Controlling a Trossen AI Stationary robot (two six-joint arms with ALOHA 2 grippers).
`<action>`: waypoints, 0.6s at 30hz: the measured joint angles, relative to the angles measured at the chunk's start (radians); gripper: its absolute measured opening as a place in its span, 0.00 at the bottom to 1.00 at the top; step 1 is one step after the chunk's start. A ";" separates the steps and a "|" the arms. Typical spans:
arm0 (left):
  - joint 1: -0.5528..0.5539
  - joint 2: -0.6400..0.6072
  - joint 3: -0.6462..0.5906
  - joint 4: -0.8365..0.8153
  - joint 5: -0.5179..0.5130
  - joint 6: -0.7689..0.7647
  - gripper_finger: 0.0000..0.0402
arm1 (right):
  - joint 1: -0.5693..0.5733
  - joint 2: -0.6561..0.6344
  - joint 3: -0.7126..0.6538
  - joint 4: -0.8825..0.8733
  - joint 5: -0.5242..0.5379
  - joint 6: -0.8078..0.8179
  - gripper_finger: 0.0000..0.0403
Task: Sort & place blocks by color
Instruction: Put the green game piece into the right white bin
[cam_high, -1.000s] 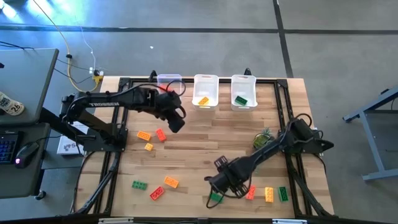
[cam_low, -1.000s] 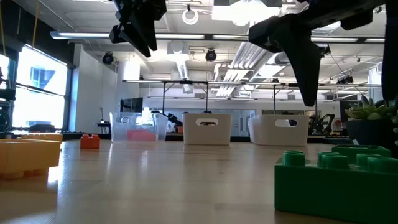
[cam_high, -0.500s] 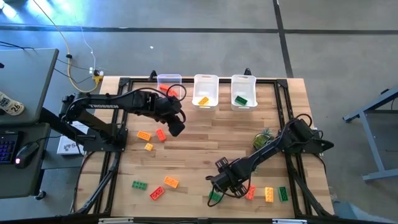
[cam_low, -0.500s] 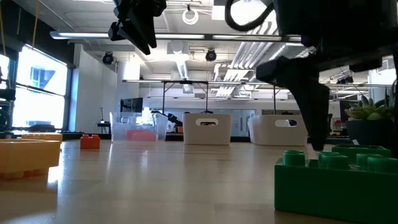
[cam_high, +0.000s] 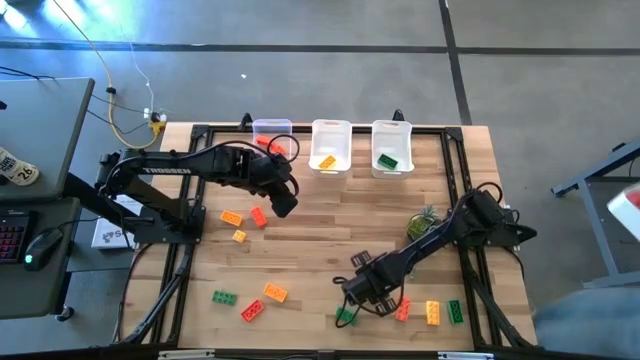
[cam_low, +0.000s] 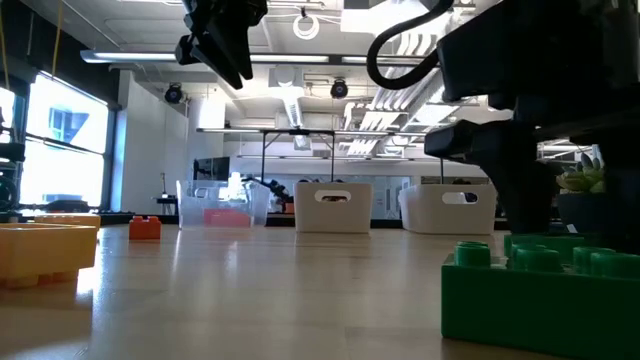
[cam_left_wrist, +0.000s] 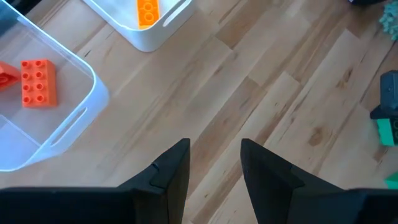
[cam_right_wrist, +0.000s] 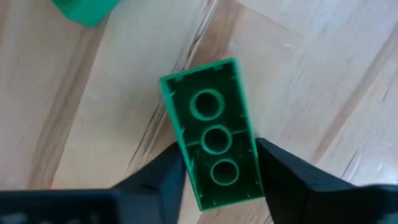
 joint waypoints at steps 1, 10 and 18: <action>0.000 0.000 0.000 0.001 -0.002 0.011 0.33 | -0.002 0.000 0.000 0.001 -0.002 0.009 0.35; 0.024 0.000 0.000 0.002 -0.031 0.054 0.33 | -0.049 -0.002 0.001 -0.016 -0.019 0.105 0.27; 0.095 0.000 0.000 0.002 -0.047 0.143 0.33 | -0.139 -0.036 -0.005 -0.082 0.106 0.125 0.27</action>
